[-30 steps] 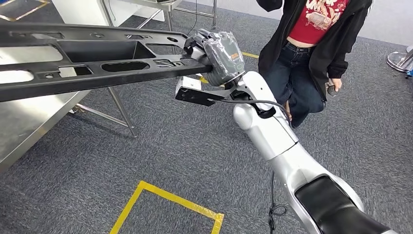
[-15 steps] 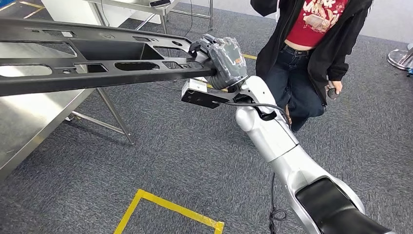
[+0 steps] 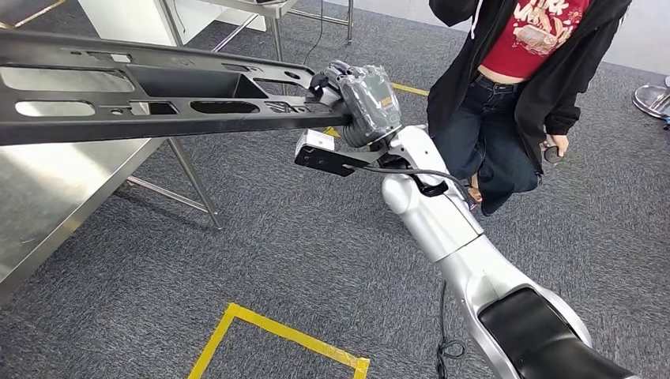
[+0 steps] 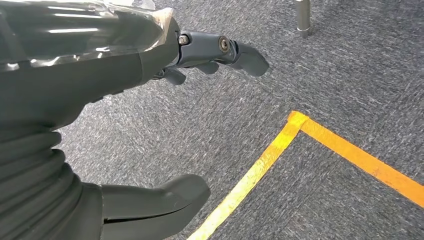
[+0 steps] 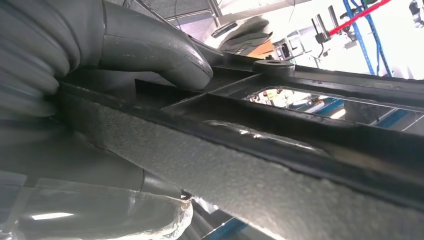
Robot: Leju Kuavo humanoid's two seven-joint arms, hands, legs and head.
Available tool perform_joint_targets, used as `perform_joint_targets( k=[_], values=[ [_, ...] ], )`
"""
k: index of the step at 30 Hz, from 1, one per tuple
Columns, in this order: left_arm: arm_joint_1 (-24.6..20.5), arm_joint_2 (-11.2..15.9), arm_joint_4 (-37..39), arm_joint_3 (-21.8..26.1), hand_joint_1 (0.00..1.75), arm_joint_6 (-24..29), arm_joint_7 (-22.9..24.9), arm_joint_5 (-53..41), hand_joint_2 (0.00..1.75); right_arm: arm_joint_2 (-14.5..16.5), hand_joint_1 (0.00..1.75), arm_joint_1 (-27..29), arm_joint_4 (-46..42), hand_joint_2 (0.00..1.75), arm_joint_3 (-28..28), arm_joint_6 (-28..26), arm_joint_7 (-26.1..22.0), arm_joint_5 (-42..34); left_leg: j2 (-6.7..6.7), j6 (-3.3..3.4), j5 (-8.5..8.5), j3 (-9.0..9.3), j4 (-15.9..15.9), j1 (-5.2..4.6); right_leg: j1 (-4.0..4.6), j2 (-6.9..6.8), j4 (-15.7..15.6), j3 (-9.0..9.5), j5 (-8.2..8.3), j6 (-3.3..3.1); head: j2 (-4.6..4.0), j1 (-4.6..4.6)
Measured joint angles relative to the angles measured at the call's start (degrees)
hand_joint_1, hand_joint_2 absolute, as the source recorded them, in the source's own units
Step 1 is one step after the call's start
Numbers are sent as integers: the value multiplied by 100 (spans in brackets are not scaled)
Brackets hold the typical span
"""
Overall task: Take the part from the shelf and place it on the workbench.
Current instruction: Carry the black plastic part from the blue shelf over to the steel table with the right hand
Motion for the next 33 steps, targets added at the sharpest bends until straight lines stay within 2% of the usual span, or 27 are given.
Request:
perform_joint_targets(
  k=[2,4,5,6,8,9,10,11,12,13,14,15,16,18,20,22,24,25,26,27,28,30,32,33],
  values=[
    [-2,5,0,2,0,1,0,-7,175,12,175,-1,28,175,4,-4,15,18,1,59,-22,-10,11,-19,-51,-8,-45,17,16,72,0,-3],
    [-4,8,-2,5,0,1,0,-15,175,35,175,-3,43,175,5,-17,33,37,-1,147,-19,38,-45,8,-77,-19,-63,38,14,156,0,-4],
    [-6,5,-2,6,0,1,0,-21,175,43,175,-11,48,175,5,-25,42,48,-4,179,0,81,-93,39,-66,-22,43,0,-38,155,0,-3],
    [-12,3,-3,7,0,0,0,-25,175,48,175,-18,53,175,4,-32,47,60,-9,198,15,124,-132,65,-51,-21,274,-109,-144,127,0,0],
    [-25,-3,-2,8,0,0,0,-30,175,46,175,-18,69,175,4,-39,54,83,-35,213,23,150,-151,78,-51,-20,1073,-525,-473,48,0,3],
    [-29,-3,-2,8,0,0,1,-31,175,45,175,-4,79,175,4,-42,60,91,-57,211,21,150,-149,78,-53,-19,1464,-740,-606,33,0,4],
    [-27,-4,-2,9,0,-1,3,-31,175,40,175,13,91,175,4,-42,68,97,-87,201,20,148,-144,81,-59,-19,1686,-874,-653,45,0,4],
    [-24,-4,-2,10,0,-1,5,-31,175,36,175,26,100,175,4,-43,77,102,-122,184,17,147,-133,86,-68,-19,1680,-890,-603,81,0,4],
    [-23,-5,-2,12,0,-2,7,-31,175,32,175,33,107,175,4,-43,83,104,-162,158,7,146,-109,97,-87,-13,1420,-775,-458,138,0,3],
    [-22,-6,-2,13,0,-4,9,-32,175,27,175,34,110,175,4,-44,86,104,-204,117,-15,136,-66,109,-116,25,999,-576,-270,203,0,3],
    [-23,0,-2,14,0,-5,9,-33,175,23,175,32,113,175,4,-45,86,104,-240,69,-44,115,-10,110,-128,74,636,-392,-123,241,0,4],
    [-25,6,-3,14,0,-6,9,-34,175,24,175,33,115,175,4,-50,86,103,-272,27,-72,86,51,107,-140,112,367,-258,-19,246,0,2],
    [-25,12,-3,15,0,-7,9,-36,175,27,175,39,118,175,7,-55,86,104,-298,-6,-90,52,99,103,-139,137,254,-203,20,228,0,-1],
    [-14,20,-2,16,0,-6,9,-37,175,35,175,52,123,175,11,-66,90,108,-339,-40,-93,5,137,115,-118,95,272,-219,24,140,0,-5],
    [4,21,-1,16,0,-5,9,-38,175,43,175,55,128,175,14,-69,97,114,-259,-84,-156,-48,224,141,-114,48,277,-219,32,75,0,-9],
    [2,21,0,16,0,-3,9,-39,175,55,175,52,130,175,15,-70,101,117,-74,-139,-410,-256,665,155,-109,-3,273,-211,30,30,0,-22],
    [-5,20,0,16,0,-2,9,-43,175,58,175,53,132,175,15,-69,100,116,27,-169,-737,-655,1442,163,-80,-70,274,-207,12,-1,0,-28],
    [-4,19,0,16,0,-2,9,-45,175,57,175,55,133,175,15,-68,100,115,42,-166,-813,-819,1730,163,-63,-109,274,-202,1,-16,0,-28],
    [-3,18,0,16,0,-2,9,-47,175,57,175,58,134,175,15,-68,101,115,45,-152,-791,-899,1841,162,-46,-148,275,-193,-12,-32,0,-28],
    [-1,17,0,16,0,-2,9,-50,175,58,175,59,134,175,15,-68,101,115,51,-120,-651,-843,1694,156,-28,-187,275,-174,-27,-51,0,-28],
    [-2,18,-1,16,0,-2,9,-54,175,61,175,57,134,175,15,-68,101,115,76,-73,-442,-685,1360,142,-9,-225,274,-147,-45,-74,0,-28],
    [-12,24,-2,16,0,-3,9,-67,175,61,175,45,134,175,13,-68,99,115,286,53,-125,-285,582,60,36,-300,265,-94,-86,-99,0,-26],
    [-33,31,-2,16,0,-3,8,-79,175,52,175,34,134,175,9,-67,97,113,447,131,-82,-115,241,-30,63,-386,249,-78,-117,-79,0,-25],
    [-40,31,-2,16,0,-3,8,-83,175,48,175,31,134,175,7,-67,98,112,429,142,-92,-113,215,-55,78,-439,238,-72,-126,-61,0,-26]
  ],
)
